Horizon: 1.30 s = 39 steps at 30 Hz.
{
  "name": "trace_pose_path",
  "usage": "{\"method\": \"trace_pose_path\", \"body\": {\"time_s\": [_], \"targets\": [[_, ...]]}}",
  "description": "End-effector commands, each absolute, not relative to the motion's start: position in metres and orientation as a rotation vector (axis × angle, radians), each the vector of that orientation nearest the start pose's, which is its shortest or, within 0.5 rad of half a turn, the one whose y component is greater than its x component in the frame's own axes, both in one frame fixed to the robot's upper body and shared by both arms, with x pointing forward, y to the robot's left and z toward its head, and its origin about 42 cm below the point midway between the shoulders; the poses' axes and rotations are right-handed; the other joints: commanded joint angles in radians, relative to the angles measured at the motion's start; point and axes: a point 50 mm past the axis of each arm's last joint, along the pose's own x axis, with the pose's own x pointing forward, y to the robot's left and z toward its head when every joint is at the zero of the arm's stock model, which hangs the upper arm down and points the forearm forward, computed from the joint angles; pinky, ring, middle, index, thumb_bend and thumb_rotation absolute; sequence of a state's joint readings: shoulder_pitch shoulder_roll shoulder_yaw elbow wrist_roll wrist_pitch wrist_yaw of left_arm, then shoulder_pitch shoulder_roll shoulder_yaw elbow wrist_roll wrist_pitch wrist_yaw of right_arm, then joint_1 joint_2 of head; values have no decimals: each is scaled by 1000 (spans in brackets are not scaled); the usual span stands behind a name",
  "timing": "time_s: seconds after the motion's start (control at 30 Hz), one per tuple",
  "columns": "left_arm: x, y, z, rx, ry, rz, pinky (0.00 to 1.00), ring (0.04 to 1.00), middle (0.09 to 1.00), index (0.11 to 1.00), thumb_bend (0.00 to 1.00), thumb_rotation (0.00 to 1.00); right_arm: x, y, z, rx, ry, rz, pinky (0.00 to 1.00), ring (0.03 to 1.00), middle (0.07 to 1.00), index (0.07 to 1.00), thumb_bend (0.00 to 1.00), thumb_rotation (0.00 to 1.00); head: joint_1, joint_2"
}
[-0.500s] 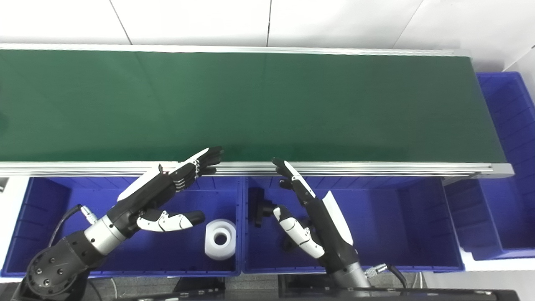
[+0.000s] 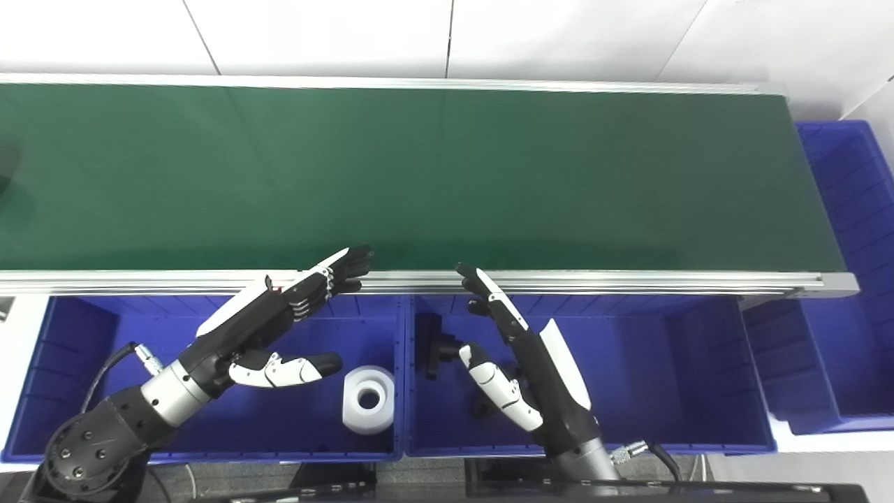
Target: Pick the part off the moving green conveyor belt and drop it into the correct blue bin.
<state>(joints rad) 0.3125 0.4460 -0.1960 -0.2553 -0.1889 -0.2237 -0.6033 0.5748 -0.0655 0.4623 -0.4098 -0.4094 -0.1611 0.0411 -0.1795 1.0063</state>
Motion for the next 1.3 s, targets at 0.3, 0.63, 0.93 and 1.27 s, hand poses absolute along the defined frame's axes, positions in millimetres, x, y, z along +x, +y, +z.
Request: {"method": "trace_pose_path", "body": {"time_s": [0.3, 0.63, 0.93, 1.27], "targets": [[158, 268, 119, 200, -90, -841, 931, 975, 1000, 987, 411, 485, 83, -120, 122, -224, -101, 380, 859, 930, 954, 938, 404, 959, 0, 5], [157, 267, 120, 194, -88, -840, 932, 974, 1000, 986, 411, 482, 82, -120, 123, -215, -94, 381, 864, 932, 953, 938, 405, 949, -3, 13], [158, 266, 119, 190, -85, -841, 938, 976, 1000, 985, 421, 480, 82, -120, 123, -219, -91, 382, 859, 929, 953, 937, 402, 948, -11, 6], [158, 267, 121, 198, -89, -844, 932, 974, 1000, 987, 409, 475, 82, -120, 123, -222, -86, 389, 856, 926, 953, 937, 407, 943, -6, 0]]}}
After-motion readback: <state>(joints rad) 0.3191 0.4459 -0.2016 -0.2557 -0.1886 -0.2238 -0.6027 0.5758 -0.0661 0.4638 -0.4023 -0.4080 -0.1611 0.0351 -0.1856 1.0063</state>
